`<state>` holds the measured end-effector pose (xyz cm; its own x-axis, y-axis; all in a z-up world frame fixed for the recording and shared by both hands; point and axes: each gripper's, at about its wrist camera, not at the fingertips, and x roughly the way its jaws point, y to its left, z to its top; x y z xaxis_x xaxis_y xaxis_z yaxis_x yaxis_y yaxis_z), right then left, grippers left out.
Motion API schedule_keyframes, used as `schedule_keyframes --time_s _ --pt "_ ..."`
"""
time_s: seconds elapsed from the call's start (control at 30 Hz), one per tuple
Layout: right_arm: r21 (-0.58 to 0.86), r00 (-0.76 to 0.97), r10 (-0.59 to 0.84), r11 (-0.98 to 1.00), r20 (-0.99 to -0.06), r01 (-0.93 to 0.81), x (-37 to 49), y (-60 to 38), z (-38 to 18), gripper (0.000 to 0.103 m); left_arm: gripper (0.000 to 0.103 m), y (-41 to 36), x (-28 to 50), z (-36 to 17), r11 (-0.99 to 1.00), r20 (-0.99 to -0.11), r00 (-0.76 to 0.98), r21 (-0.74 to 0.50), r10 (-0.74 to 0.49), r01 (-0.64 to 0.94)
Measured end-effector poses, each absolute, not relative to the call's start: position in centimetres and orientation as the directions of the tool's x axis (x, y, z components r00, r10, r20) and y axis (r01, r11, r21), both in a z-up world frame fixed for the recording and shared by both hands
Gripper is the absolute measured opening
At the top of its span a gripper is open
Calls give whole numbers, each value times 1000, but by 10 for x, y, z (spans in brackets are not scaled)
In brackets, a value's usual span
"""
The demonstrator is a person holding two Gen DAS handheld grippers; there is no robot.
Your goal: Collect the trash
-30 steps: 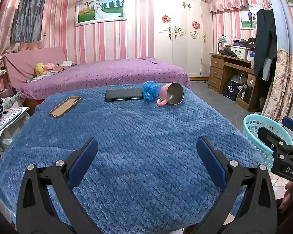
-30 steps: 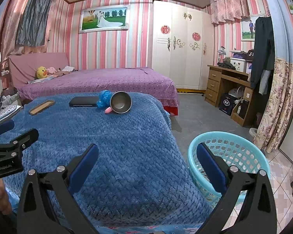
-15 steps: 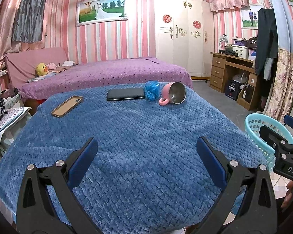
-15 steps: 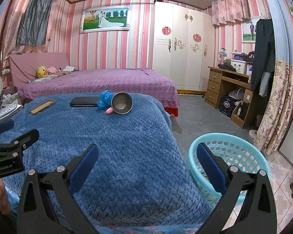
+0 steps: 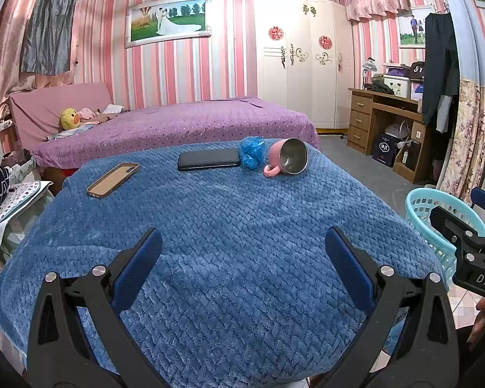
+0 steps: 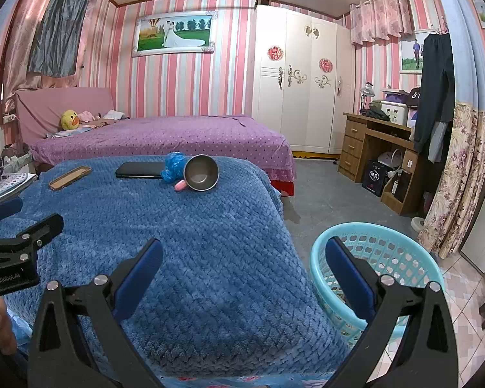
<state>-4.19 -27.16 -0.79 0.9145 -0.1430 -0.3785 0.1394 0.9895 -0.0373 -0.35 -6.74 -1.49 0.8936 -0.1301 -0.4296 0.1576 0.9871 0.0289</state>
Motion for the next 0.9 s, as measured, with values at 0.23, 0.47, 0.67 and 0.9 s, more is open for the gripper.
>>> schedule_keyframes --time_s 0.23,0.47,0.67,0.9 --pt "-38 915 -143 990 -378 139 -42 -271 -9 98 98 -67 -4 -15 987 -429 894 30 -130 157" --pt "-39 915 -143 990 -377 139 -42 -271 -9 98 98 -67 -4 -15 987 -427 895 31 -129 157" --pt "-39 915 -143 990 -377 139 -42 -271 -10 98 98 -67 -3 -15 987 -429 894 30 -130 158" --pt "-39 915 -143 990 -377 139 -41 -270 -11 98 98 -67 -3 -15 987 -429 894 29 -130 157"
